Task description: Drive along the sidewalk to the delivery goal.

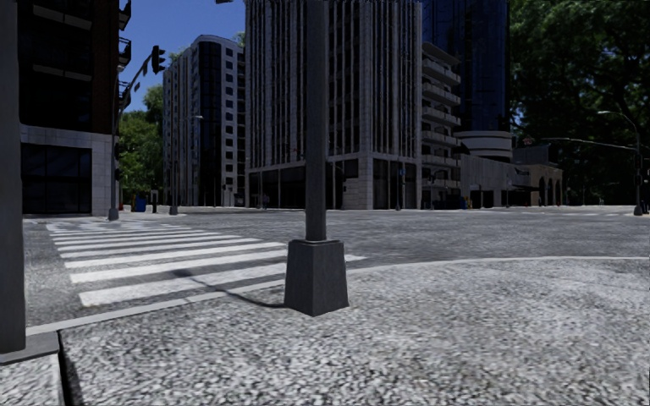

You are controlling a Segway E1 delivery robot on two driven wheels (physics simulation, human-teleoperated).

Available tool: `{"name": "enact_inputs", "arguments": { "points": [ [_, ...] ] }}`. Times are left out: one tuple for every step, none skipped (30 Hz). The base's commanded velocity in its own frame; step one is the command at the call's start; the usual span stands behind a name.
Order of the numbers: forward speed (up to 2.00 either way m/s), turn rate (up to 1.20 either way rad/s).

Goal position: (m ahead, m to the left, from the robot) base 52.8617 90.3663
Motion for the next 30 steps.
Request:
{"name": "enact_inputs", "arguments": {
  "points": [
    [1.64,0.72],
    [1.63,0.71],
    [1.62,0.70],
    [1.62,0.68],
    [1.61,0.66],
    [1.61,0.66],
    [1.61,0.66],
    [1.61,0.66],
    [1.60,0.66],
    [1.60,0.66],
    [1.59,0.65],
    [1.59,0.65],
    [1.58,0.63],
    [1.57,0.62],
    [1.57,0.62],
    [1.57,0.62],
    [1.57,0.61],
    [1.57,0.60],
    [1.57,0.60],
    [1.56,0.59],
    [1.56,0.59],
    [1.56,0.59],
    [1.56,0.59],
    [1.56,0.59],
    [1.56,0.53],
    [1.56,0.43],
    [1.56,0.43],
    [1.55,0.30],
    [1.54,0.23],
    [1.52,0.21]
  ]
}}
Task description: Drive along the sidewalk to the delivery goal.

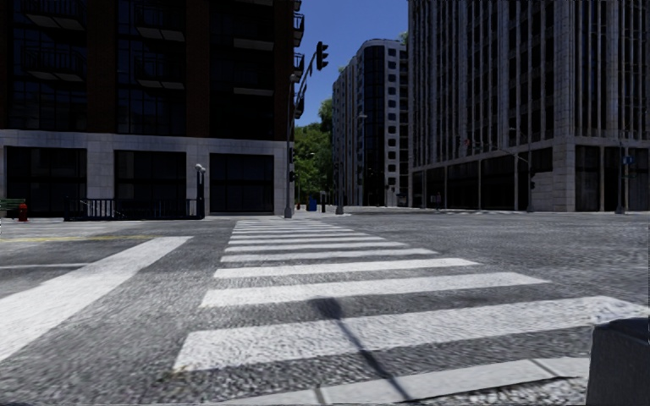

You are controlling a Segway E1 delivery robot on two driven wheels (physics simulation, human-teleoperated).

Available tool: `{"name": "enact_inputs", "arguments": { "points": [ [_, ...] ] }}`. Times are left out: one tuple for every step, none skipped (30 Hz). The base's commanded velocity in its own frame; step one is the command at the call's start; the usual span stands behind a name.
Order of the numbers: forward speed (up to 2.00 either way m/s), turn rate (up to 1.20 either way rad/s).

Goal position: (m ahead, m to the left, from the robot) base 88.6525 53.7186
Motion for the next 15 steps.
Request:
{"name": "enact_inputs", "arguments": {
  "points": [
    [1.52,0.21],
    [1.51,0.21],
    [1.50,0.21],
    [1.50,0.21],
    [1.50,0.21],
    [1.50,0.21],
    [1.49,0.21],
    [1.47,0.21],
    [1.41,0.23],
    [1.41,0.23],
    [1.36,0.30],
    [1.31,0.36],
    [1.29,0.37],
    [1.29,0.37],
    [1.28,0.38]
  ]
}}
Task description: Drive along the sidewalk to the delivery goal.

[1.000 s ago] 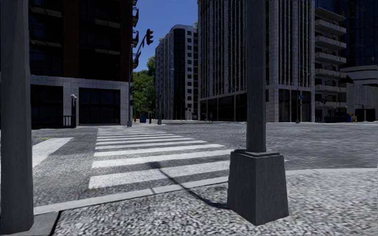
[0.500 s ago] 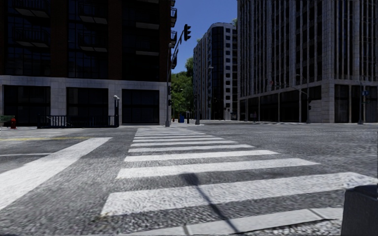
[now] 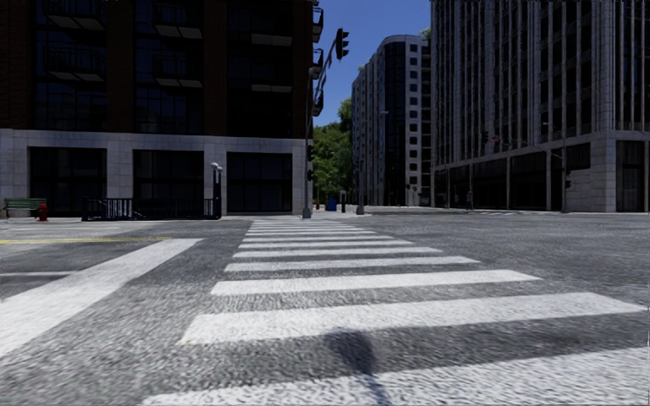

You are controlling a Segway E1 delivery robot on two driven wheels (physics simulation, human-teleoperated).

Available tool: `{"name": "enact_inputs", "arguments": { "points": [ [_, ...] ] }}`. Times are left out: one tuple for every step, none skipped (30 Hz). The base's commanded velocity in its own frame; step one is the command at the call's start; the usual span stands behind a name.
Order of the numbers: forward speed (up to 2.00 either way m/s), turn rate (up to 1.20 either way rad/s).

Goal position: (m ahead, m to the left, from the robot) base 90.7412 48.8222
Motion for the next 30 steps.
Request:
{"name": "enact_inputs", "arguments": {
  "points": [
    [1.28,0.38],
    [1.27,0.38],
    [1.27,0.38],
    [1.27,0.38],
    [1.27,0.38],
    [1.27,0.38],
    [1.27,0.38],
    [1.27,0.38],
    [1.27,0.38],
    [1.27,0.38],
    [1.27,0.38],
    [1.27,0.26],
    [1.27,0.09],
    [1.27,0.00],
    [1.27,0.00],
    [1.27,0.00],
    [1.27,0.00],
    [1.27,0.00],
    [1.27,0.00],
    [1.27,0.00],
    [1.27,0.00],
    [1.27,0.00],
    [1.27,0.00],
    [1.27,0.00],
    [1.27,0.00],
    [1.27,0.00],
    [1.27,0.00],
    [1.27,0.00],
    [1.27,0.00],
    [1.27,0.00]
  ]
}}
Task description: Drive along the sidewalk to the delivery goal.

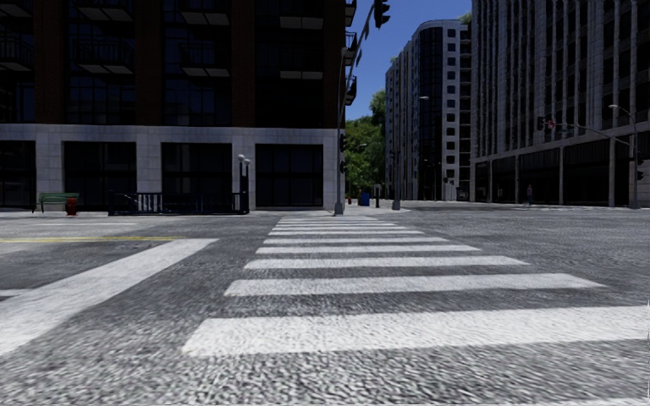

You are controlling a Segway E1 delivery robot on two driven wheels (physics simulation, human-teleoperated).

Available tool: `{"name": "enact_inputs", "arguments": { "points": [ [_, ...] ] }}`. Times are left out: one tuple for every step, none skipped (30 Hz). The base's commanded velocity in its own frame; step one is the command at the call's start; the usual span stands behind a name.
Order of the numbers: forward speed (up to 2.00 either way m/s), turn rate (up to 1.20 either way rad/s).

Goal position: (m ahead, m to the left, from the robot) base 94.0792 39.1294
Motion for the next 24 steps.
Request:
{"name": "enact_inputs", "arguments": {
  "points": [
    [1.27,0.00],
    [1.27,0.00],
    [1.27,0.00],
    [1.27,0.00],
    [1.27,0.00],
    [1.27,0.00],
    [1.27,0.00],
    [1.27,0.00],
    [1.27,0.00],
    [1.27,0.00],
    [1.27,0.00],
    [1.27,0.00],
    [1.27,0.00],
    [1.27,0.00],
    [1.27,0.00],
    [1.27,0.00],
    [1.27,0.00],
    [1.90,0.00],
    [2.00,0.00],
    [2.00,0.00],
    [2.00,0.00],
    [2.00,0.00],
    [2.00,0.00],
    [2.00,0.00]
  ]
}}
